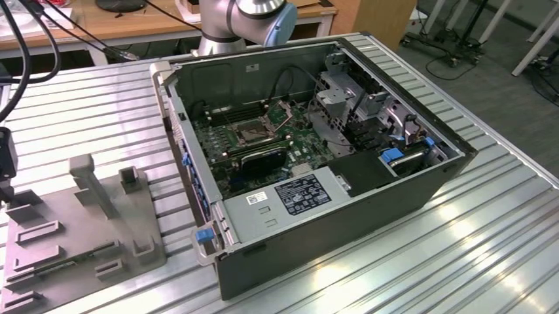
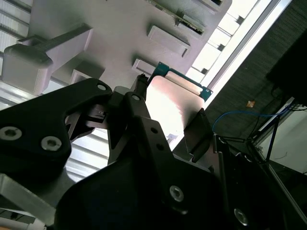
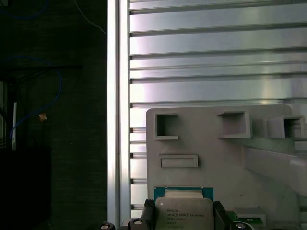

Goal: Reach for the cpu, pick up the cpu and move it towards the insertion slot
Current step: 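Pick up the cpu and move it towards the insertion slot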

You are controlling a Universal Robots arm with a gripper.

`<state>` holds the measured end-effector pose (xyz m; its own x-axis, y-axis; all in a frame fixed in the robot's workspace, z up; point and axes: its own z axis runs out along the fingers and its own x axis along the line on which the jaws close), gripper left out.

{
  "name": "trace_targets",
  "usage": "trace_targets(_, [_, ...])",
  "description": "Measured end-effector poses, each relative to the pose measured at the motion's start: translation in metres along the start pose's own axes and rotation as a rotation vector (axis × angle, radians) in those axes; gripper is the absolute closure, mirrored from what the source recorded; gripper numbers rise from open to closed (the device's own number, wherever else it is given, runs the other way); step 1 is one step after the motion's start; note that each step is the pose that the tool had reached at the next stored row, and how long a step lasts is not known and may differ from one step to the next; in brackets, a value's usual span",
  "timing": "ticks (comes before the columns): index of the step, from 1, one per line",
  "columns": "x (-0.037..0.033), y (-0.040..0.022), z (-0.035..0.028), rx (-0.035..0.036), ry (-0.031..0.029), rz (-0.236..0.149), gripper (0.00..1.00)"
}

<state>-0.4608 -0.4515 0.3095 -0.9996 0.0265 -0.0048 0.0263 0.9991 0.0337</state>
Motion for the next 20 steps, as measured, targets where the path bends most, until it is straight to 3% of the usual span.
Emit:
trace_targets(11, [0.0000, 0.0002, -0.0058, 0.0001, 0.0000, 0.000, 0.45])
trace_targets(20, [-0.0001, 0.0007, -0.0199, 0.0011, 0.0000, 0.000, 0.45])
